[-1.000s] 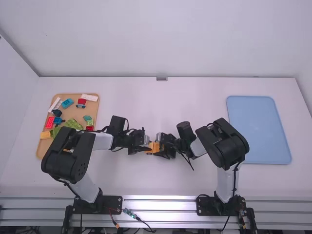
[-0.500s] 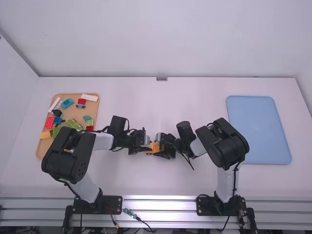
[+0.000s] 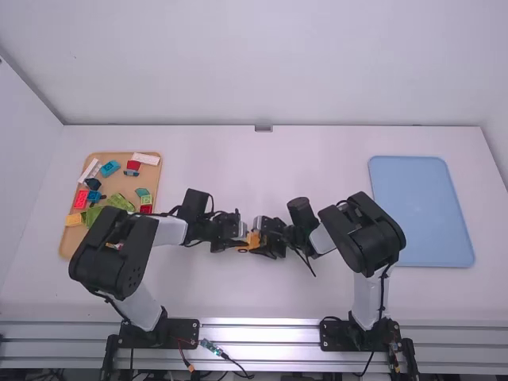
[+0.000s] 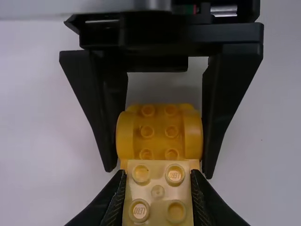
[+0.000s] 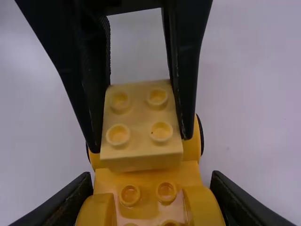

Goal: Assemble lego blocks to make yellow taxi

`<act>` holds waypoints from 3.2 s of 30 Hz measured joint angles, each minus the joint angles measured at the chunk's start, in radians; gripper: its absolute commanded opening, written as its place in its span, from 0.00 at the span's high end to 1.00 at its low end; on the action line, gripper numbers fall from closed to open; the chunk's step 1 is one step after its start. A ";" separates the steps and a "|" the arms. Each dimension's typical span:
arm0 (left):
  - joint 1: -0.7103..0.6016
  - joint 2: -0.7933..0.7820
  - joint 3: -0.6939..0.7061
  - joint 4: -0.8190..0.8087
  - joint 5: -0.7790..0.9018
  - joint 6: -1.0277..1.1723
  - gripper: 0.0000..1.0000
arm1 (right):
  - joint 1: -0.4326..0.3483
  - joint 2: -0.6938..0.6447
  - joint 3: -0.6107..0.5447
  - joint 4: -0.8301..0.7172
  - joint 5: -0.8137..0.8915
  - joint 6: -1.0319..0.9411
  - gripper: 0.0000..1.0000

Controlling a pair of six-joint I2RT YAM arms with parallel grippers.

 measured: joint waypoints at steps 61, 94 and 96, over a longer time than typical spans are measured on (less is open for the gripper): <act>0.004 0.012 0.016 -0.015 0.054 -0.087 0.98 | -0.001 0.000 0.000 -0.007 0.004 -0.001 0.48; 0.013 -0.087 0.016 0.051 0.004 -0.214 0.98 | -0.003 0.000 0.000 0.003 0.010 0.000 0.45; 0.013 -0.145 0.040 0.052 -0.015 -0.240 0.96 | -0.003 0.000 0.000 0.003 0.009 0.001 0.45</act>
